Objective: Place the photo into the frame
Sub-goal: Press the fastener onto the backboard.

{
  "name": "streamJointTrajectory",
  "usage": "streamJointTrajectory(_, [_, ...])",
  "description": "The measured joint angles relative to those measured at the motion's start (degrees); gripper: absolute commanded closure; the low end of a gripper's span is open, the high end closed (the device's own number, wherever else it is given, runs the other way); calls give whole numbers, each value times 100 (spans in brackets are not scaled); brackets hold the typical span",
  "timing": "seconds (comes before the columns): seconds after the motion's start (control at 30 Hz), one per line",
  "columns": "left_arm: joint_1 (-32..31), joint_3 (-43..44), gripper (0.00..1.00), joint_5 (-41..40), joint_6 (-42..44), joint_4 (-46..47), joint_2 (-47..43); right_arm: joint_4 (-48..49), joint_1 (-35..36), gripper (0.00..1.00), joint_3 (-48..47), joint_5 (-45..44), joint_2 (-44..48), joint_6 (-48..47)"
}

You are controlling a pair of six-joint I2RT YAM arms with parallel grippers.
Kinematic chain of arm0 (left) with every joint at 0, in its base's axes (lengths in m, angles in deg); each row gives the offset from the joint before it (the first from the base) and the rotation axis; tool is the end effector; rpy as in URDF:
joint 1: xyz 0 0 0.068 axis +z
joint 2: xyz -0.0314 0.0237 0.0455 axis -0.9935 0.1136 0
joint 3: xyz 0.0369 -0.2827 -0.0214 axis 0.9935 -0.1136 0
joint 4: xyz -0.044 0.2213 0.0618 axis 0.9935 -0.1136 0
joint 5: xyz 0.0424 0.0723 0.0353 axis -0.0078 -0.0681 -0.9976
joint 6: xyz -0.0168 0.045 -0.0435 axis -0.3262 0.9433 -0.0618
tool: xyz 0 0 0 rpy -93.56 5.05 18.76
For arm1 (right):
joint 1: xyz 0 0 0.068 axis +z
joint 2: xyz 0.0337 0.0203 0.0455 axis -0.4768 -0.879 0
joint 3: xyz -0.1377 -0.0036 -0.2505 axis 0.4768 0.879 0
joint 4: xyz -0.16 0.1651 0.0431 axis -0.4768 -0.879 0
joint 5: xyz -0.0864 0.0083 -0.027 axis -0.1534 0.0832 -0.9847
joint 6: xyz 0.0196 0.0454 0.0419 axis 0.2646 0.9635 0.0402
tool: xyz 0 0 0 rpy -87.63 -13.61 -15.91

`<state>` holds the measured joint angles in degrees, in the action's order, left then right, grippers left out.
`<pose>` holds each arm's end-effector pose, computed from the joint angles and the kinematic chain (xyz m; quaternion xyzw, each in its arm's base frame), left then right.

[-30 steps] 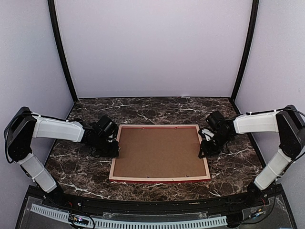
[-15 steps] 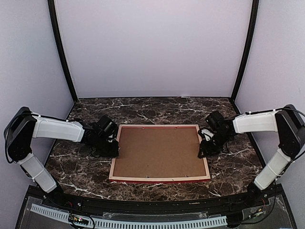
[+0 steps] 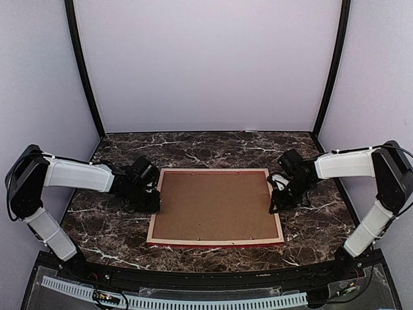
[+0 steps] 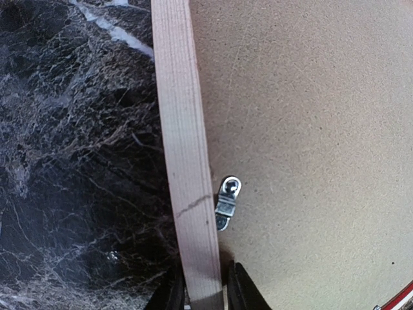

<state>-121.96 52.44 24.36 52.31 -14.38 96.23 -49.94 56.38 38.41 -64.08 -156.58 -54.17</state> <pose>0.2237 -0.1765 0.1766 0.0327 0.9699 -0.1350 0.2000 0.2269 0.1327 0.1733 -0.1469 0.9745 0.1469 0.0845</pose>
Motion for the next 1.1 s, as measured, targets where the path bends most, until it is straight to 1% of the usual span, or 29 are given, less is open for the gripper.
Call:
streamJointTrajectory(0.07, [4, 0, 76, -20, 0, -13, -2, -2, -2, 79, -15, 22, -17, -42])
streamJointTrajectory(0.1, [7, 0, 76, -24, 0, -15, -4, -15, -13, 77, -31, 42, -31, -63])
streamJointTrajectory(0.13, [7, 0, 76, -28, 0, -17, -4, -22, -24, 74, -42, 66, -42, -83])
streamJointTrajectory(0.2, [7, 0, 76, -35, 0, -17, -9, -33, -44, 64, -55, 94, -55, -105])
streamJointTrajectory(0.3, [7, 0, 75, -37, -2, -17, -13, -33, -59, 52, -81, 175, -92, -160])
streamJointTrajectory(0.4, [7, 0, 74, -39, -2, -17, -13, -11, -55, 44, -103, 264, -107, -94])
streamJointTrajectory(0.47, [4, 0, 73, -37, -13, -13, -13, 17, -48, 41, -105, 291, -107, -33])
streamJointTrajectory(0.63, [4, -4, 72, -22, -96, 7, -15, 114, -28, 37, -87, 282, -15, 264])
streamJointTrajectory(0.8, [-9, -48, 71, -20, -177, 74, -42, 258, 15, 36, 162, 210, 389, 616])
streamJointTrajectory(0.9, [-17, -66, 70, -17, -212, 101, -57, 315, 103, 36, 398, 116, 658, 855])
streamJointTrajectory(1.1, [-68, -120, 70, 33, -254, 144, -107, 330, 396, 40, 741, -162, 964, 1309])
